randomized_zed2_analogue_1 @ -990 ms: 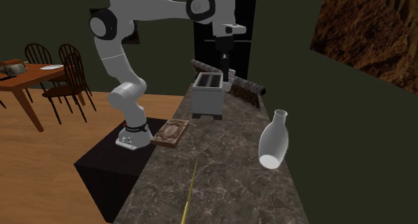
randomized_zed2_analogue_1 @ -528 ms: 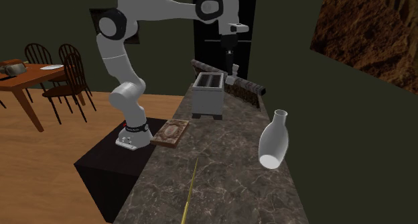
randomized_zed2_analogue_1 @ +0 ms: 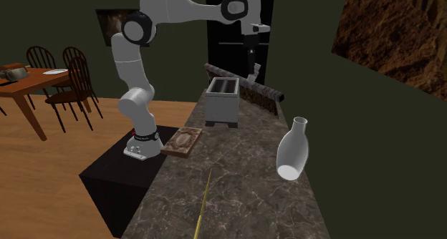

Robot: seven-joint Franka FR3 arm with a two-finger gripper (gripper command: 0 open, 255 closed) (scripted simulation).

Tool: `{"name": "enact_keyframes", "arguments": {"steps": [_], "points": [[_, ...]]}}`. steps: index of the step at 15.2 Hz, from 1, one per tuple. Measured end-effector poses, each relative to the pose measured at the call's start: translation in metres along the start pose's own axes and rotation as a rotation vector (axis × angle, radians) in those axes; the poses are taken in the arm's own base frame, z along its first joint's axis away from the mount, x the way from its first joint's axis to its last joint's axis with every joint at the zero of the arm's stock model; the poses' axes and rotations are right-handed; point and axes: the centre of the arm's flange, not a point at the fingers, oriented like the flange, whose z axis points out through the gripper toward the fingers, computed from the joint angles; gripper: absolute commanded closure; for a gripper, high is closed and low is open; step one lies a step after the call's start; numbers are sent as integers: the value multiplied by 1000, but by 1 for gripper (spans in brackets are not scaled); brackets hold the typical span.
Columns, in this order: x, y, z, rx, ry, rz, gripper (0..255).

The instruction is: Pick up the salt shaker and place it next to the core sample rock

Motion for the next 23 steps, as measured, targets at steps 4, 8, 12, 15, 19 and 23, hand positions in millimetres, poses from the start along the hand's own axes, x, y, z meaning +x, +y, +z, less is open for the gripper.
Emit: {"name": "enact_keyframes", "arguments": {"steps": [4, 8, 12, 15, 19, 23], "points": [[7, -39, 4, 0, -1, 0, 255], [7, -44, 23, 0, -1, 1, 255], [6, -46, 44, 0, -1, 1, 255], [4, -48, 59, 0, -1, 1, 255], [2, -51, 80, 0, -1, 1, 255], [1, -52, 100, 0, -1, 1, 255]]}}
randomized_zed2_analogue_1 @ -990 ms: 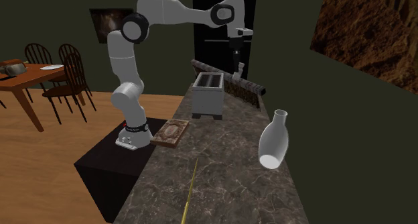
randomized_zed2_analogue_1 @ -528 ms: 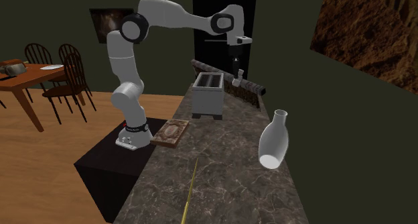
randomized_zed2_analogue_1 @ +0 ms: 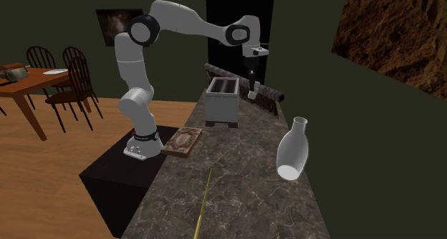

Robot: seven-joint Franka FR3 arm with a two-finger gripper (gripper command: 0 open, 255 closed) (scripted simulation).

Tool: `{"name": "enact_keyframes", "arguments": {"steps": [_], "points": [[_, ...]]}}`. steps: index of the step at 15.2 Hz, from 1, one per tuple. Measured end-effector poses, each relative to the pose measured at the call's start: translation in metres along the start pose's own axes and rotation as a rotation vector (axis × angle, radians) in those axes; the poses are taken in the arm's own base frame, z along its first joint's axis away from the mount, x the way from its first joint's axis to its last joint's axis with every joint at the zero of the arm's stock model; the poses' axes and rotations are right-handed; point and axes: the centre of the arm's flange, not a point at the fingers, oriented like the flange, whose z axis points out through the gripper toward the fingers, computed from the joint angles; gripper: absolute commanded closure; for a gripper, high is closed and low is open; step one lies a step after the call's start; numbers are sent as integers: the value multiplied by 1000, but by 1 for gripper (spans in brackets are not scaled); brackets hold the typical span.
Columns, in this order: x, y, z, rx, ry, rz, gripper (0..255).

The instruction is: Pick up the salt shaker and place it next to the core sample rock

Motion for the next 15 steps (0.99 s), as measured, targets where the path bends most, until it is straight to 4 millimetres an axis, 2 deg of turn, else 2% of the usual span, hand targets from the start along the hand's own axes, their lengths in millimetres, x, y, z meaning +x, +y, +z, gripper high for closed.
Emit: {"name": "enact_keyframes", "arguments": {"steps": [15], "points": [[-8, -10, 80, 0, 0, 0, 255]]}}
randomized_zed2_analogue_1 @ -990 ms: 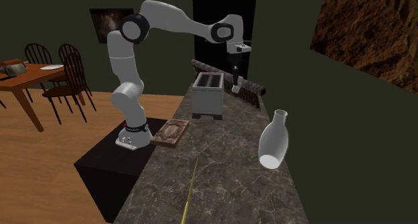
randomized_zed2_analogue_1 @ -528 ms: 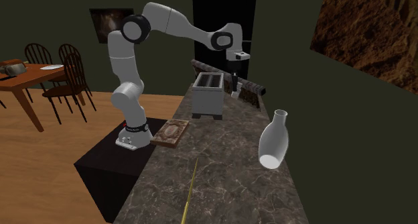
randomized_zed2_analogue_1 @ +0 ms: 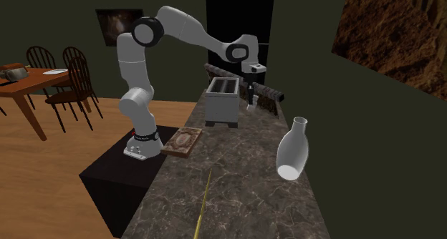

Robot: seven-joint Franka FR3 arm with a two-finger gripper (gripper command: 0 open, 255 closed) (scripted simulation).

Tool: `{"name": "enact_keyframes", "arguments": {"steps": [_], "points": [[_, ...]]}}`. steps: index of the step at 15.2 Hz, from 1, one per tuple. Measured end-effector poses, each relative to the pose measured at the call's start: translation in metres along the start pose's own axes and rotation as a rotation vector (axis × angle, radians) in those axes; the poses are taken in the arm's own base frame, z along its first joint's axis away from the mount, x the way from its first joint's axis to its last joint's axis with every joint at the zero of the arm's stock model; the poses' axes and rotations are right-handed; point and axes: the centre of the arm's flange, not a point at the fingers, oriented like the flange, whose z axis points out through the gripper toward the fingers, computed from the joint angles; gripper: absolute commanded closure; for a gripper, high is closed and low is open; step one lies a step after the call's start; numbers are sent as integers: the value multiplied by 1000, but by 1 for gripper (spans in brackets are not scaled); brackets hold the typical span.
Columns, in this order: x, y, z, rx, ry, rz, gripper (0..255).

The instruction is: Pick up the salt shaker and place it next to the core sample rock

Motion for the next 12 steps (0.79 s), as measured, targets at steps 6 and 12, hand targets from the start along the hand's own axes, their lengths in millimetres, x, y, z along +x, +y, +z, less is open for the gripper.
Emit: {"name": "enact_keyframes", "arguments": {"steps": [6, 12], "points": [[-3, -2, 31, 0, 0, 0, 255], [-5, -5, 64, 0, 0, 0, 255]]}}
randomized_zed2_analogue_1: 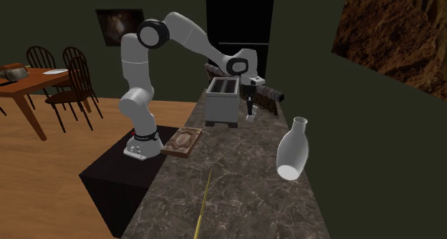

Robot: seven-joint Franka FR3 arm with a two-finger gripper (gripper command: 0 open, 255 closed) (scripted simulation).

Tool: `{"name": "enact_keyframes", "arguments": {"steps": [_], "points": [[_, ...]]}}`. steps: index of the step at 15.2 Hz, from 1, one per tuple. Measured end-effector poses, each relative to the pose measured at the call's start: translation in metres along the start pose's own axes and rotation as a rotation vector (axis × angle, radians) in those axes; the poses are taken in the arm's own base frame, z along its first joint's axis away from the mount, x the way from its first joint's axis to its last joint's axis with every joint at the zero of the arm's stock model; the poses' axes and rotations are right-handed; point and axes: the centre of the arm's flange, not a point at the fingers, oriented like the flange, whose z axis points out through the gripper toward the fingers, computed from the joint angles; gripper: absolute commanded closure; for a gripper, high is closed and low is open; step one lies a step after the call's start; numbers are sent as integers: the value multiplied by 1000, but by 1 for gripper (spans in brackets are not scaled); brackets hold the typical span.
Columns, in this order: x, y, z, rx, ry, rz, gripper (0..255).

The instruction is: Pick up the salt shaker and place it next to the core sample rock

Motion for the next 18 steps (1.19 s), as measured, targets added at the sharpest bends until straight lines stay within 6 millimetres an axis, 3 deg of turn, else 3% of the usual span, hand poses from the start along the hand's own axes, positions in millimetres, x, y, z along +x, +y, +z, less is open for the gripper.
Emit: {"name": "enact_keyframes", "arguments": {"steps": [8, 9, 15, 18], "points": [[-2, -3, 12, 0, 0, 0, 255], [-2, -3, 12, 0, 0, 0, 0], [-2, -3, 12, 0, 0, 0, 0], [-1, -3, -16, 0, 1, 0, 0]]}}
